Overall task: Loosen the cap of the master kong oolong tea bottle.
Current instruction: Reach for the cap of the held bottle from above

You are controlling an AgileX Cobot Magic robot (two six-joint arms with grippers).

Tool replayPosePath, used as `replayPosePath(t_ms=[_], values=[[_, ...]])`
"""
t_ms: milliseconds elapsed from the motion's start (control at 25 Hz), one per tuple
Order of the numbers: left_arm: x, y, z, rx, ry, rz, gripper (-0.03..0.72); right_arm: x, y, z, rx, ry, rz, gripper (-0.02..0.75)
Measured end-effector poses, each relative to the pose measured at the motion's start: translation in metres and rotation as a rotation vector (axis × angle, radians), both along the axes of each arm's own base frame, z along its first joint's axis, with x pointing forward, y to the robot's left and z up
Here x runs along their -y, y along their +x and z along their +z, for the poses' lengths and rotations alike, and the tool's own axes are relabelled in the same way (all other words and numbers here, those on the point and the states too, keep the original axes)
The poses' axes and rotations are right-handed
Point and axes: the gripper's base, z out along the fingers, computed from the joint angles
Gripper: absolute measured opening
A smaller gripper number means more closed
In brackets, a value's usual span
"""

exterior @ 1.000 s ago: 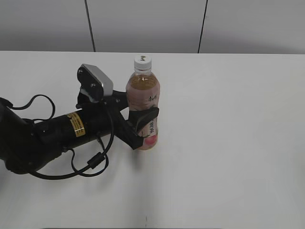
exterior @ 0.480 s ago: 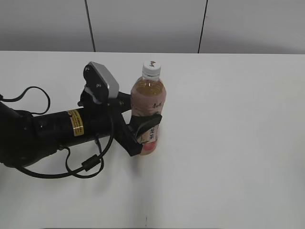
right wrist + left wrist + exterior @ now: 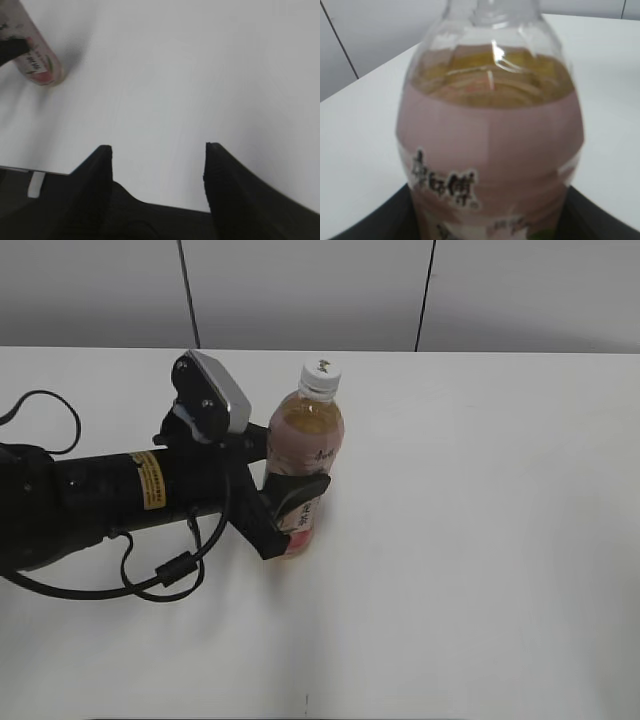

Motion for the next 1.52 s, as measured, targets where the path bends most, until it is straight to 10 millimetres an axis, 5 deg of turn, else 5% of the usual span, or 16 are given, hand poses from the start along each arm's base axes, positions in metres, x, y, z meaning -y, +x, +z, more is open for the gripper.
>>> replayPosePath(t_ms=[600,1080,1520], values=[[-0.004,-0.006,0.018,0.048,0.109,-0.038,0.389,-0.035,0.136,0.064,-0.289,0.215,0.348,0.433],[-0.006,-0.008,0.015,0.051,0.173,-0.061,0.389,-0.146,0.214,0.051,-0.580,0.199,0.419,0.428],[-0.007,-0.008,0.017,0.080,0.207,-0.066,0.389,-0.175,0.260,0.034,-0.734,0.298,0.242,0.428]])
